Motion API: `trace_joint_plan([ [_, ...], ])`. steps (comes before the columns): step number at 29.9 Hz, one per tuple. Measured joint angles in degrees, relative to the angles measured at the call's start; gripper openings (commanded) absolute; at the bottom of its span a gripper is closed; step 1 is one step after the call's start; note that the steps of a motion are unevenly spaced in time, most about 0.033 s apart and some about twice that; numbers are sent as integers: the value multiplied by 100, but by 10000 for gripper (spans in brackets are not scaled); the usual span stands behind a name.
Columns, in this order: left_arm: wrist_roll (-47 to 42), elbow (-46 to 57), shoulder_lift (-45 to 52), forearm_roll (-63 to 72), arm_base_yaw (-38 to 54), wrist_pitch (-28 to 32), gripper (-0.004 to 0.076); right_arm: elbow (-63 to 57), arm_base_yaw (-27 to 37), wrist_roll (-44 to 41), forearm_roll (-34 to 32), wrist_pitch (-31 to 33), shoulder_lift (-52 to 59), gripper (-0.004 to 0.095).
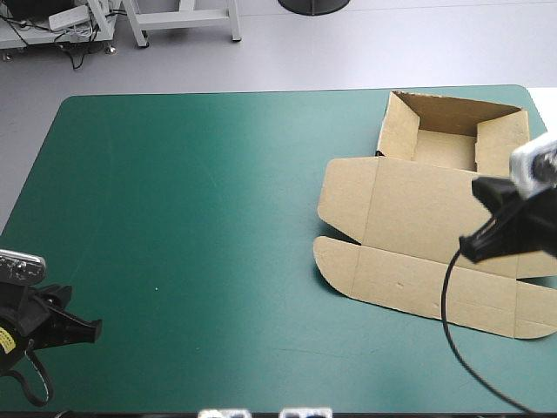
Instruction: Fold the box
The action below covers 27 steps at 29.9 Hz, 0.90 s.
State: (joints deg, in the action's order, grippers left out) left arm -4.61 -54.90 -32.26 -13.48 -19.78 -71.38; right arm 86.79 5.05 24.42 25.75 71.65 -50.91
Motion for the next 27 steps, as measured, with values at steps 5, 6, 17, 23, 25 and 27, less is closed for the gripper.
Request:
trace_joint_plan([
  [5, 28, 0, 0, 59, 0, 0, -10, -1568, 0, 5, -29, 0, 918, -18],
  [6, 56, 0, 0, 58, 0, 0, -10, -1823, 0, 5, -41, 0, 1059, -18],
  [17, 90, 0, 11, 255, 0, 0, -10, -3572, 0, 2, -400, -6, 1693, -18],
  [23, 90, 0, 11, 256, 0, 0, -10, -3899, 0, -239, -952, -6, 1718, -17],
  [25, 90, 0, 11, 256, 0, 0, -10, -3904, 0, -282, -992, -6, 1718, -18],
  [27, 90, 0, 11, 256, 0, 0, -10, -3904, 0, -294, -1011, -6, 1718, -18],
])
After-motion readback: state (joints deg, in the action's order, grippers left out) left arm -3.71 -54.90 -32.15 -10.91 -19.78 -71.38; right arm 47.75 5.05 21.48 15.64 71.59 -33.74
